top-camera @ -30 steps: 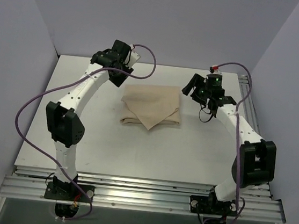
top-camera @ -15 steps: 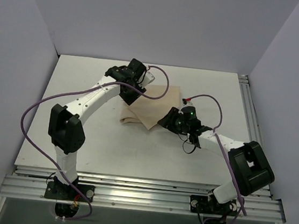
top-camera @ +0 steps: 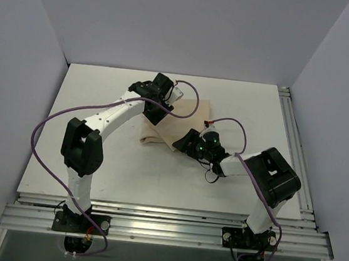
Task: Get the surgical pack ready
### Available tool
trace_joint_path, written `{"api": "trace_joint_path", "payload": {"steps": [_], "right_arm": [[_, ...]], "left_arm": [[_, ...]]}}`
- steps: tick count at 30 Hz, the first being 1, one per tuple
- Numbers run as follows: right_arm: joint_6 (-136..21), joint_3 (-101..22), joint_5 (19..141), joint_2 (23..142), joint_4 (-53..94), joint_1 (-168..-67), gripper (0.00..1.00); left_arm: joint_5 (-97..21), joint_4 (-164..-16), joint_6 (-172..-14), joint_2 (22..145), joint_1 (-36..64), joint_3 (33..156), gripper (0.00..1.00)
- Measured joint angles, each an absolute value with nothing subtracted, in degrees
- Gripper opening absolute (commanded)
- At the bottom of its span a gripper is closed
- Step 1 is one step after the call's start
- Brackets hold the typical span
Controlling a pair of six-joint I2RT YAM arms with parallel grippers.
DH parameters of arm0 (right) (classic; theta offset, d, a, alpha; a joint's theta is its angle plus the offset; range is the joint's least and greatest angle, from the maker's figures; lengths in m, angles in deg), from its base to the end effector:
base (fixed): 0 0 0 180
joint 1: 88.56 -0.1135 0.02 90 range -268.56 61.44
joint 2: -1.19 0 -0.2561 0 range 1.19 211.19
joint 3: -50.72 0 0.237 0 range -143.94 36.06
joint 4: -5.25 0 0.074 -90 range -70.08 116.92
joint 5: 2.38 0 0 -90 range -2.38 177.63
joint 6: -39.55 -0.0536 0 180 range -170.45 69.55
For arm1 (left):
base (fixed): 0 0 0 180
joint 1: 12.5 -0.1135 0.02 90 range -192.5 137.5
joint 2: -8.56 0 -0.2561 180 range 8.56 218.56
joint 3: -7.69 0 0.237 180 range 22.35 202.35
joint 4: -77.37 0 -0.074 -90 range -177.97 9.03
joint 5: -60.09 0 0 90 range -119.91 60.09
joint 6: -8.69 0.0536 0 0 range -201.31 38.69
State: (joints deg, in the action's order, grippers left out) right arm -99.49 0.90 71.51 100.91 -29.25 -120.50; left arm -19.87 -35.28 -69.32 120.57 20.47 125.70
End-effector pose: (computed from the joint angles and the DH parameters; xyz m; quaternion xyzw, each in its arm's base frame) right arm 0.2780 0.1908 0.1513 0.0331 0.7915 0.4744 0.3839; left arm 0.3511 -0.2166 0.2645 0.3490 0.9001 0.0385 0.2578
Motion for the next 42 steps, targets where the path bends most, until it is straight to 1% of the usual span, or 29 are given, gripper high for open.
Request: {"api": "trace_joint_path", "payload": {"steps": [2,4,5,7,8,10,11,22,31,38,42], "right_arm": [[-99.8,0.6,70.9,103.0,-31.6,-120.7,0.54],[-100.2,0.4,70.4,104.7,-33.8,-120.9,0.48],[-100.4,0.4,70.0,105.3,-34.9,-121.0,0.37],[-101.2,0.4,69.1,106.5,-36.9,-121.0,0.28],[-101.5,0.4,68.8,106.9,-37.6,-121.0,0.16],[-101.8,0.4,68.4,107.1,-38.3,-121.0,0.03],[-101.9,0.4,68.2,107.1,-38.9,-121.0,0.0],[-101.7,1.1,67.7,105.5,-39.1,-121.1,0.0],[-96.9,3.5,67.6,93.5,-28.8,-121.6,0.0],[-94.9,3.3,67.7,98.1,-26.9,-121.6,0.0],[-94.1,3.3,67.7,97.3,-24.9,-121.5,0.0]], "left_arm": [[-19.9,-35.7,-69.6,121.2,20.5,125.1,0.55],[-19.9,-35.8,-69.8,121.7,20.5,124.7,0.55],[-20.0,-36.0,-69.9,121.9,20.5,124.4,0.55],[-20.0,-36.0,-70.0,121.9,20.6,123.9,0.55],[-20.0,-36.1,-70.1,121.9,20.6,123.9,0.55],[-20.0,-36.3,-70.1,121.9,20.6,123.8,0.55],[-19.9,-36.5,-70.1,121.9,20.6,123.7,0.55],[-19.9,-36.5,-69.9,121.9,20.6,123.7,0.55],[-19.9,-36.5,-69.6,121.9,20.5,123.8,0.56],[-21.5,-35.1,-69.0,122.1,20.5,128.6,0.56],[-25.4,-34.5,-66.7,122.0,20.4,131.3,0.56]]}}
